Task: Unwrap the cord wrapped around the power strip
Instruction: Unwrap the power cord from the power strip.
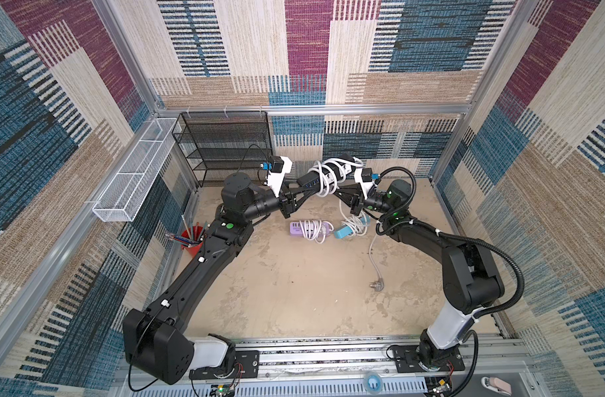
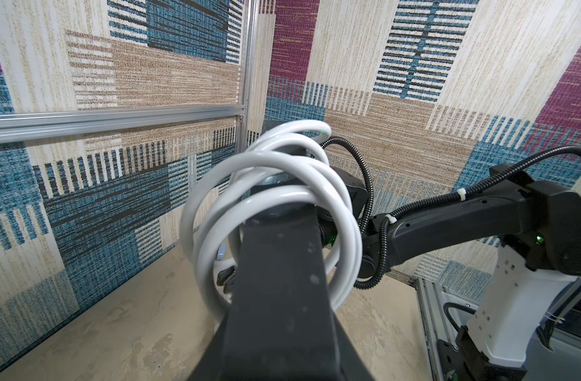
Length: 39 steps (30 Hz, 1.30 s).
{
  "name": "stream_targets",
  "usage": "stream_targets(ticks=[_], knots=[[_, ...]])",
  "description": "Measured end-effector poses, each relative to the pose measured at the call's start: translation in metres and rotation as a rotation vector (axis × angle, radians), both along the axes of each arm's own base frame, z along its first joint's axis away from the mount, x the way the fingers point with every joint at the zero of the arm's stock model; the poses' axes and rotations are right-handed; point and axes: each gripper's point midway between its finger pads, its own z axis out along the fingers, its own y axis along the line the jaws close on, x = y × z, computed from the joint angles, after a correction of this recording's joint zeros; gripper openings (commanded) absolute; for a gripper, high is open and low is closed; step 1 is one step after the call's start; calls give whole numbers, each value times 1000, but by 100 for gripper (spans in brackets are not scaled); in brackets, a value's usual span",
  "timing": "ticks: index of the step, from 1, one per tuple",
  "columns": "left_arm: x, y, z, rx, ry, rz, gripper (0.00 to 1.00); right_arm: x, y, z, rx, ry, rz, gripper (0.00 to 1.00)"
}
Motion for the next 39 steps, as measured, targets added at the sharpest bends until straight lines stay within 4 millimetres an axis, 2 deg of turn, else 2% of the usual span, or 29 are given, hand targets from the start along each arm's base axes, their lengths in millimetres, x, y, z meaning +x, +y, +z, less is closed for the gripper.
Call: stream_targets(ticks=[5, 10, 14, 18, 22, 26, 32, 39], knots=[[0, -1, -2, 1, 4, -8, 0, 6, -8, 4, 4, 11, -46, 0], [1, -10, -12, 8, 34, -33, 0, 25, -31, 19, 11, 2, -128, 0], [0, -21, -22, 16, 63, -73, 0, 39, -59, 48, 27, -44, -206, 0], [1, -29, -29, 26, 85, -90, 0, 42, -83, 83, 38, -101, -274, 0], [3, -32, -33, 39, 100, -88, 0, 28, -98, 112, 33, -165, -325, 0], [12, -29, -38, 67, 119, -35, 0, 8, -113, 122, 20, -195, -386, 0], [31, -15, -50, 128, 130, 112, 0, -26, -125, 115, -3, -186, -448, 0], [45, 11, -47, 165, 84, 297, 0, -62, -131, 90, -25, -112, -477, 0]])
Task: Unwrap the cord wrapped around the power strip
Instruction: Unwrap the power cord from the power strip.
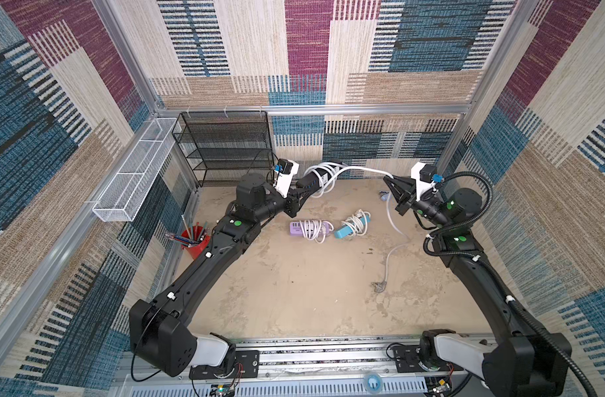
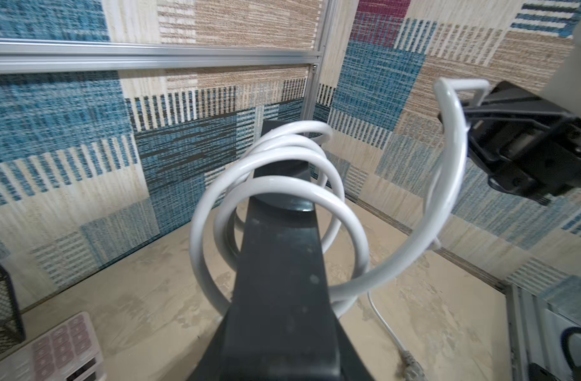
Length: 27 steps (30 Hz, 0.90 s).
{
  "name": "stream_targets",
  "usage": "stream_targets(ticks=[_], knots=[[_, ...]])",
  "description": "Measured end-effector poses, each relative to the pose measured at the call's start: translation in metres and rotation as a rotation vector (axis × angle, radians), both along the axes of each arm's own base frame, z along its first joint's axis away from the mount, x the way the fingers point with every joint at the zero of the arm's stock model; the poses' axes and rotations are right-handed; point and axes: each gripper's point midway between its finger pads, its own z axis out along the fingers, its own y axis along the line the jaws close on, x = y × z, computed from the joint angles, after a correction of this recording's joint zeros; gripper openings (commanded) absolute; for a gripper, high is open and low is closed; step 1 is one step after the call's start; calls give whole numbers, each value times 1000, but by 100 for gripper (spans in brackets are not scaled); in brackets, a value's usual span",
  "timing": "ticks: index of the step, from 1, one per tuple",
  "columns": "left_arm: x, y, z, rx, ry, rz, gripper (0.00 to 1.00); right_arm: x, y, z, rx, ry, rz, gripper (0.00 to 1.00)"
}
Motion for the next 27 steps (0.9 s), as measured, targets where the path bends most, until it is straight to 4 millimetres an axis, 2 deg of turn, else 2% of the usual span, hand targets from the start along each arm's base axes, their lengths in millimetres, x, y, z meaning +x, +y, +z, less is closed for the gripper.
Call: stream_targets(ticks=[4, 7, 10, 15, 21, 24, 27], knots=[[5, 12, 1, 12, -16, 74, 0, -10, 1, -26, 24, 93, 18, 0], [9, 17, 8, 4, -42, 111, 0, -16, 10, -51, 48, 185, 74, 0], [11, 17, 23, -14, -73, 114, 0, -25, 30, -75, 52, 269, 151, 0], [11, 17, 52, -55, -143, 114, 0, -39, 68, -96, 36, 342, 265, 0], [9, 15, 65, -85, -174, 102, 0, -47, 106, -129, 11, 446, 360, 0], [8, 15, 71, -94, -188, 99, 0, -49, 118, -142, -2, 477, 390, 0], [3, 15, 77, -101, -201, 87, 0, -40, 120, -161, -10, 521, 365, 0]])
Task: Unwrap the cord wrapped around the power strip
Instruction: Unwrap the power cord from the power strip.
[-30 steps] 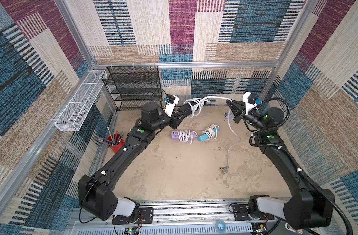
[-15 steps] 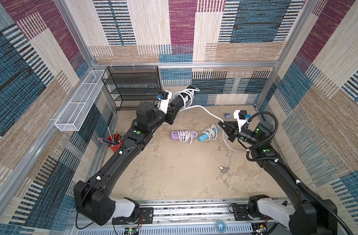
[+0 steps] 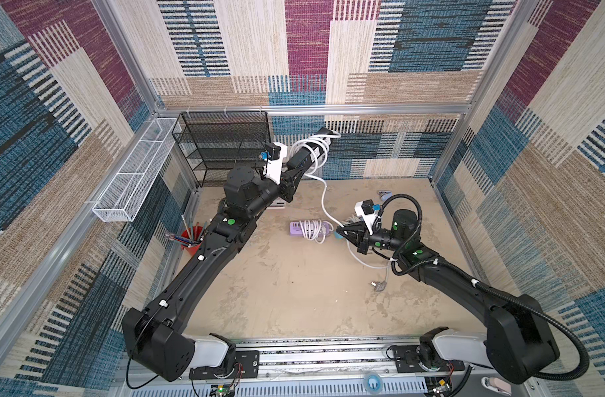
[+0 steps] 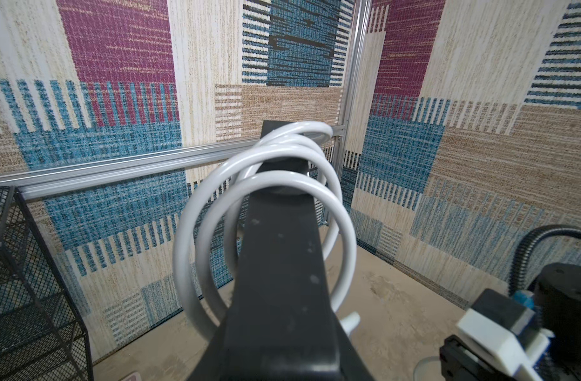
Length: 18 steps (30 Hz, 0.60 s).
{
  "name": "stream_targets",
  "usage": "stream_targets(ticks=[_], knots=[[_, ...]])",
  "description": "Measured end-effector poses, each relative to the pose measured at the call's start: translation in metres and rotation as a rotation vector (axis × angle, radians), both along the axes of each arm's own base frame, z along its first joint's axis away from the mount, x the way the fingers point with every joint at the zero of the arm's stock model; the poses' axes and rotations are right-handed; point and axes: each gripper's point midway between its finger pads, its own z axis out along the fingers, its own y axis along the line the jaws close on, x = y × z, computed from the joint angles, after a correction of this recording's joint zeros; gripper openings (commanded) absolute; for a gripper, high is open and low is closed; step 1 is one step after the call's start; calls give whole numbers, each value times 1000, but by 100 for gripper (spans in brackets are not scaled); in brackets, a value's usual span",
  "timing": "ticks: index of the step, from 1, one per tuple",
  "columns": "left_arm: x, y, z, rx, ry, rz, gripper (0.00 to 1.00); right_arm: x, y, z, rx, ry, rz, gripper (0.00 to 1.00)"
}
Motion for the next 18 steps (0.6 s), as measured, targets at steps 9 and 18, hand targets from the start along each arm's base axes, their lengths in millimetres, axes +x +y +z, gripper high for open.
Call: stream_targets(ticks=[9, 18], knots=[[-13, -10, 17, -46, -11, -90, 0, 31, 1, -55, -68, 113, -81, 0], [-39, -29, 8, -143, 112, -264, 0, 98, 1, -52, -38, 119, -175, 0]])
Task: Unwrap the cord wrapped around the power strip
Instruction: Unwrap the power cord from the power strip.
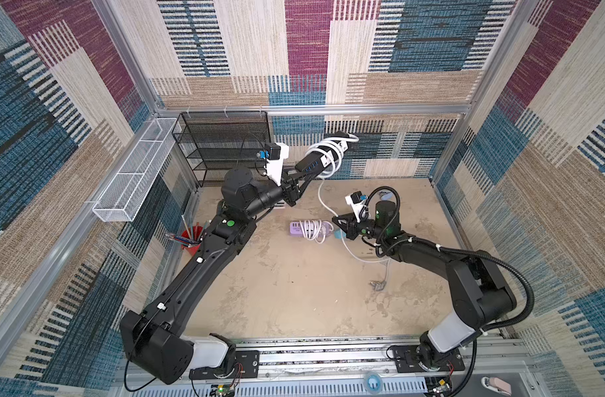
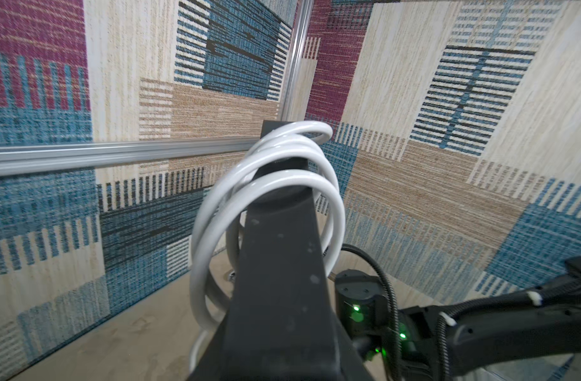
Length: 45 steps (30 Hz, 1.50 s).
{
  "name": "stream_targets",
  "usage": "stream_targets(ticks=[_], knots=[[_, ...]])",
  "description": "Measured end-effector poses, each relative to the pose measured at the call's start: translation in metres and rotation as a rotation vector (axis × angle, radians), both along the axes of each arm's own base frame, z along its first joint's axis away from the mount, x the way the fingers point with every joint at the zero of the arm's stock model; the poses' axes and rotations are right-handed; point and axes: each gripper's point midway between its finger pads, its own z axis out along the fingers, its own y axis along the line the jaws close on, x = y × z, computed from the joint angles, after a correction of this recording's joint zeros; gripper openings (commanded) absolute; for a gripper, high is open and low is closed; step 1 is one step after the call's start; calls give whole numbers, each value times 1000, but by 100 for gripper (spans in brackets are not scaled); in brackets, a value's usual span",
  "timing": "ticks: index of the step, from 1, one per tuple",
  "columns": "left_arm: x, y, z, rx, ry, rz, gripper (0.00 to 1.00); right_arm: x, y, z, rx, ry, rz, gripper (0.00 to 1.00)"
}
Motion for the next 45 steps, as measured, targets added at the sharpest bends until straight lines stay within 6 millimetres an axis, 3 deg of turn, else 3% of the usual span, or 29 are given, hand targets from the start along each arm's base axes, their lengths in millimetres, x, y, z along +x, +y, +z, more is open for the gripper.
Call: stream_targets(ticks=[4, 8, 14, 19, 23, 26, 29, 32, 38, 45], knots=[[-17, -7, -9, -28, 60, -76, 0, 39, -14, 14, 33, -20, -54, 0], [-28, -12, -25, -35, 105, -121, 0, 74, -32, 45, 65, -84, -99, 0], [-31, -15, -72, -4, 222, -142, 0, 98, -67, 103, 90, -193, -159, 0], [-26, -14, -105, 41, 302, -112, 0, 99, -109, 159, 96, -285, -233, 0], [-14, -9, -122, 93, 323, -42, 0, 80, -133, 197, 87, -357, -276, 0], [0, -3, -132, 141, 333, 42, 0, 63, -150, 211, 76, -384, -314, 0], [13, 5, -128, 178, 299, 123, 0, 47, -165, 210, 59, -379, -366, 0], [26, 14, -111, 197, 231, 202, 0, 38, -174, 197, 38, -344, -417, 0], [44, 32, -75, 239, 80, 346, 0, 27, -202, 146, -11, -210, -554, 0], [49, 56, -62, 284, -1, 447, 0, 21, -228, 81, -37, -29, -686, 0]])
